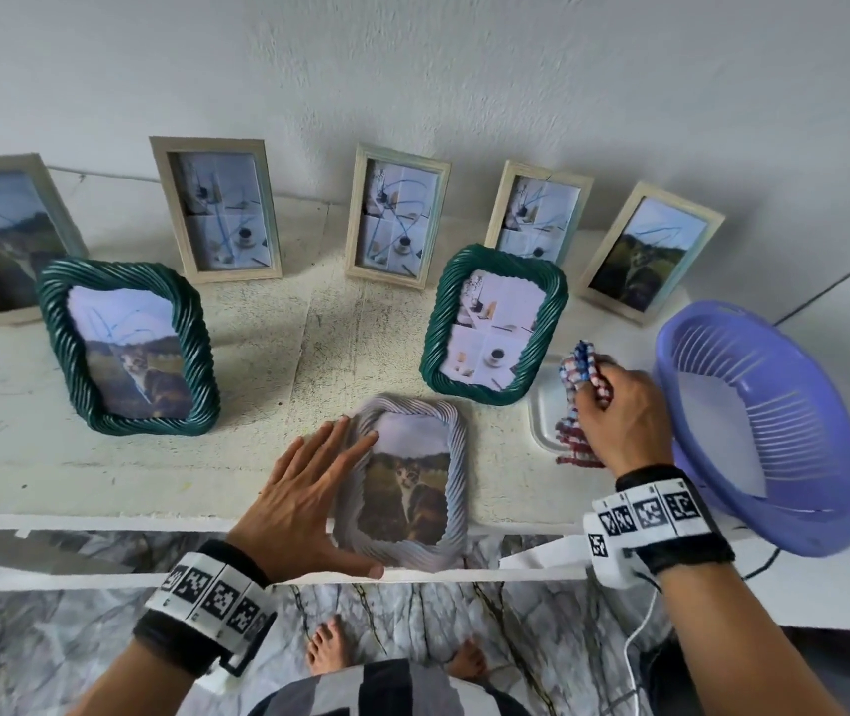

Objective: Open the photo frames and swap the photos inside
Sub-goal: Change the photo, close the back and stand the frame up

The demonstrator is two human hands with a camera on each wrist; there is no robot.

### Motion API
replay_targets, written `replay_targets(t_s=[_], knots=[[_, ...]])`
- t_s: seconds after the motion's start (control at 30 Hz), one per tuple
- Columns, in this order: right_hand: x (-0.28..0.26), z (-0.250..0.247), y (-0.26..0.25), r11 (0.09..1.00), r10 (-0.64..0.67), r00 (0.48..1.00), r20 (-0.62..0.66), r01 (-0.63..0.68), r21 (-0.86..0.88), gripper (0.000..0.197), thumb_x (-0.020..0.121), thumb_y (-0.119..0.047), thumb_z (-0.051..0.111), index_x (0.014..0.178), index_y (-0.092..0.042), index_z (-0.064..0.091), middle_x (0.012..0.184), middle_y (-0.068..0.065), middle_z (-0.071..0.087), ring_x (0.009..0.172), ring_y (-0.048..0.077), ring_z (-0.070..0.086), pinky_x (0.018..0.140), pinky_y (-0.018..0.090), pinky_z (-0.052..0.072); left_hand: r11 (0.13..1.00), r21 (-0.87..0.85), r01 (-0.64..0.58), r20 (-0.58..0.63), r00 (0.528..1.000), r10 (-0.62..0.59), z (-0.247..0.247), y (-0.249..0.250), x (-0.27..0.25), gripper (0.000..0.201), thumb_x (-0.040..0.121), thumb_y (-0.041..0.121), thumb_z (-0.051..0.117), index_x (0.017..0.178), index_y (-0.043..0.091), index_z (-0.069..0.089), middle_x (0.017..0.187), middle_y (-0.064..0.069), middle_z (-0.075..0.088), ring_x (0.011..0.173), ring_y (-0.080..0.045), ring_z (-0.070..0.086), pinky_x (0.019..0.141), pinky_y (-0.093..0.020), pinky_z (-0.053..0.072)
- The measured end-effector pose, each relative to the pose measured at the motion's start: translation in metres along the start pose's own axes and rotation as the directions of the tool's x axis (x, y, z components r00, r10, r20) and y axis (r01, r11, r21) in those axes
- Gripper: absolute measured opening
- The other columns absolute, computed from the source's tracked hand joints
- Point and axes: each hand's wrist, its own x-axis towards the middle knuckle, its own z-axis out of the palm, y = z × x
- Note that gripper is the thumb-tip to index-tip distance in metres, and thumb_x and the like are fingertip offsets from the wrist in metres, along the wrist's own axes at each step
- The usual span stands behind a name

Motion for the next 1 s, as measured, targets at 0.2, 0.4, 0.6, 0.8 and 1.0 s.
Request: replay_targets(t_s=[0.2,0.4,0.6,0.8,1.0], knots=[[0.014,0.033,0.008,0.986,0.012,0.973,0.231,0.028,-0.167,0.048,0.094,-0.048,0.037,0.108,-0.012,0.064,0.12,0.017,0.058,0.105,0.04,0.056,0.091,0.047,0.047,0.999,0.028,0.029,0.019,0.999,-0.03,0.005,0.011,0.0,0.134,0.048,0.101,0.048,0.153,0.04,-0.009,0.162,-0.003,-0.015,0.149,-0.019,-0.017,0.121,-0.04,-0.009],[0.01,0.044,0.03,0.92,-0.034,0.94,0.341,0.162,-0.357,0.064,0.09,-0.055,0.008,0.116,-0.021,0.056,0.135,0.012,0.05,0.118,0.038,0.045,0.093,0.051,0.037,0.999,0.043,0.033,-0.015,0.999,-0.033,0.015,0.017,-0.002,0.133,0.052,0.099,0.049,0.154,0.035,-0.007,0.164,-0.005,-0.006,0.151,-0.021,-0.005,0.121,-0.04,-0.001],[-0.061,0.011,-0.018,0.96,-0.172,0.984,0.05,0.157,0.231,0.026,0.099,-0.032,0.046,0.095,-0.009,0.058,0.094,0.01,0.061,0.083,0.021,0.058,0.068,0.026,0.048,0.999,-0.02,0.039,-0.082,0.996,-0.04,0.012,0.02,-0.007,0.133,0.058,0.096,0.051,0.156,0.015,0.011,0.163,-0.003,0.013,0.147,-0.02,0.022,0.117,-0.043,0.024],[-0.105,0.034,-0.03,0.791,-0.04,0.855,0.517,-0.289,0.54,0.052,0.089,-0.062,0.05,0.076,-0.012,0.058,0.072,0.01,0.068,0.068,0.027,0.069,0.068,0.045,0.057,0.994,-0.091,0.058,-0.143,0.987,-0.07,0.011,0.022,-0.01,0.13,0.057,0.097,0.048,0.154,0.014,0.021,0.159,0.001,0.022,0.138,-0.022,0.04,0.115,-0.04,0.026],[-0.112,0.038,-0.065,0.218,-0.107,0.697,0.71,-0.68,0.7,0.019,0.096,-0.023,0.057,0.101,-0.006,0.061,0.102,0.014,0.069,0.097,0.028,0.064,0.088,0.046,0.049,0.973,-0.223,0.066,-0.113,0.989,-0.093,0.009,0.031,-0.016,0.131,0.057,0.095,0.05,0.155,0.019,0.01,0.16,0.005,0.015,0.136,-0.017,0.038,0.111,-0.032,0.028]])
